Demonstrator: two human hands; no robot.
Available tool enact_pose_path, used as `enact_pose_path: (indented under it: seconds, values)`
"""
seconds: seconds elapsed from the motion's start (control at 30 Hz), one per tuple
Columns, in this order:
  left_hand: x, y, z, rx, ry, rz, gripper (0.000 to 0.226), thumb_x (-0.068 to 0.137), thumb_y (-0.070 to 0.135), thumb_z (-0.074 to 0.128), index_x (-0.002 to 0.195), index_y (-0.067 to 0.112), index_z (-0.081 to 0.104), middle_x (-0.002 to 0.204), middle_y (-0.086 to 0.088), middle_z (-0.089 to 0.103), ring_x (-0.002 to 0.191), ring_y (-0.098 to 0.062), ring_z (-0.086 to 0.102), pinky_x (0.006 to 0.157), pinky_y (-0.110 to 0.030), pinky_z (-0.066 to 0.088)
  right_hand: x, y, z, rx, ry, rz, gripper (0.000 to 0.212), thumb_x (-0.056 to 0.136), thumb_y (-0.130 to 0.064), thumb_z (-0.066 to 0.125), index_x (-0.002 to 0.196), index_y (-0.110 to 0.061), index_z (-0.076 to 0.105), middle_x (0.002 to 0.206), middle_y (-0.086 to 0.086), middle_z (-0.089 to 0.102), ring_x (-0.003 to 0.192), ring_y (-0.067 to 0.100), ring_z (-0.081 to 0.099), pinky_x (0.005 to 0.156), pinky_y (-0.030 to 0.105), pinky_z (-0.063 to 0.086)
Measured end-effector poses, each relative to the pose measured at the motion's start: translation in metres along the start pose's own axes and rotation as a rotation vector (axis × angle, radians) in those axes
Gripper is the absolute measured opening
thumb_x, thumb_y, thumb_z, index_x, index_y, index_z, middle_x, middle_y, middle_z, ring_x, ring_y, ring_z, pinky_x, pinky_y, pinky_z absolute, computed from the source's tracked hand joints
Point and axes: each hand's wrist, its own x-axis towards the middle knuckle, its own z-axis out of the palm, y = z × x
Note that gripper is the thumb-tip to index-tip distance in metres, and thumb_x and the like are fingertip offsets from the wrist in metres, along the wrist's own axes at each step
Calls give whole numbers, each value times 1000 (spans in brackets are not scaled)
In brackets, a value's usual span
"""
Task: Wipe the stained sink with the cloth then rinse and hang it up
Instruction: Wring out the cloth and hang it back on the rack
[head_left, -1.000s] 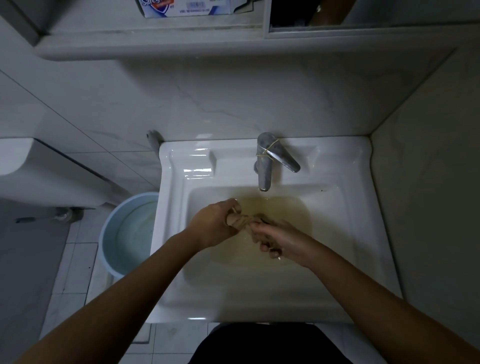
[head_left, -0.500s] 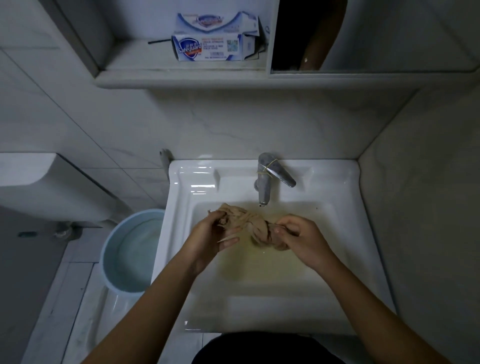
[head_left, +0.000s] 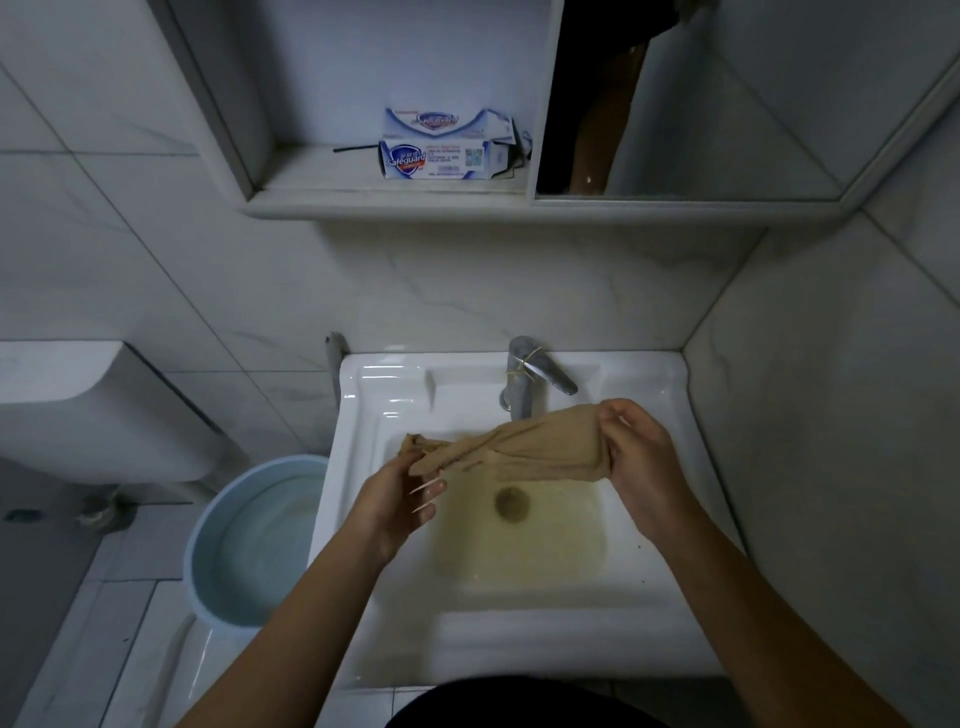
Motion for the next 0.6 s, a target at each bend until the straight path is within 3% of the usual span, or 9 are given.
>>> enact_pose_path:
  seconds: [0.1, 0.2, 0.3, 0.43, 0.53, 0.6]
  values:
    - [-1, -5, 7, -41, -62, -51, 20, 98, 28, 49, 98, 20, 68, 98, -4, 69, 86, -20, 65, 74, -34, 50, -10, -8, 12, -113, -44, -34, 22, 100, -12, 49, 90, -14, 68, 95, 13, 69, 89, 26, 62, 77, 39, 46]
    - [1, -11, 14, -11, -56, -50, 15, 93, 21, 52, 90, 16, 66, 89, -6, 65, 78, -22, 61, 73, -35, 47, -18, -22, 26, -364, -100, -141, 17, 99, -14, 52, 88, -18, 65, 85, 1, 67, 79, 12, 62, 69, 24, 48]
    - [3, -16, 16, 113, -21, 19, 20, 94, 24, 55, 101, 12, 68, 95, -8, 68, 88, -24, 64, 78, -37, 50, -26, -43, 33, -429, -186, -321, 16, 97, -18, 56, 84, -26, 62, 75, -4, 64, 70, 1, 60, 62, 11, 47]
    - [6, -21, 14, 211, 16, 83, 18, 96, 21, 51, 105, 9, 61, 100, -13, 74, 85, -26, 70, 71, -35, 52, -30, -51, 33, -538, -84, -620, 9, 94, -27, 55, 87, -27, 60, 80, -2, 64, 72, 14, 61, 64, 16, 49]
    - [2, -29, 11, 411, -4, 131, 15, 96, 17, 49, 99, 8, 60, 101, -18, 76, 74, -24, 68, 66, -32, 49, -30, -20, 25, -1010, -158, -402, 13, 97, -19, 53, 87, -12, 59, 75, 11, 64, 70, 26, 61, 68, 37, 52]
    - [1, -38, 6, 533, -26, 166, 13, 97, 16, 49, 94, 8, 59, 101, -19, 76, 68, -22, 66, 62, -30, 46, -32, -4, 16, -1014, -108, -382, 16, 98, -22, 51, 85, -16, 57, 67, 7, 61, 58, 15, 55, 61, 31, 50]
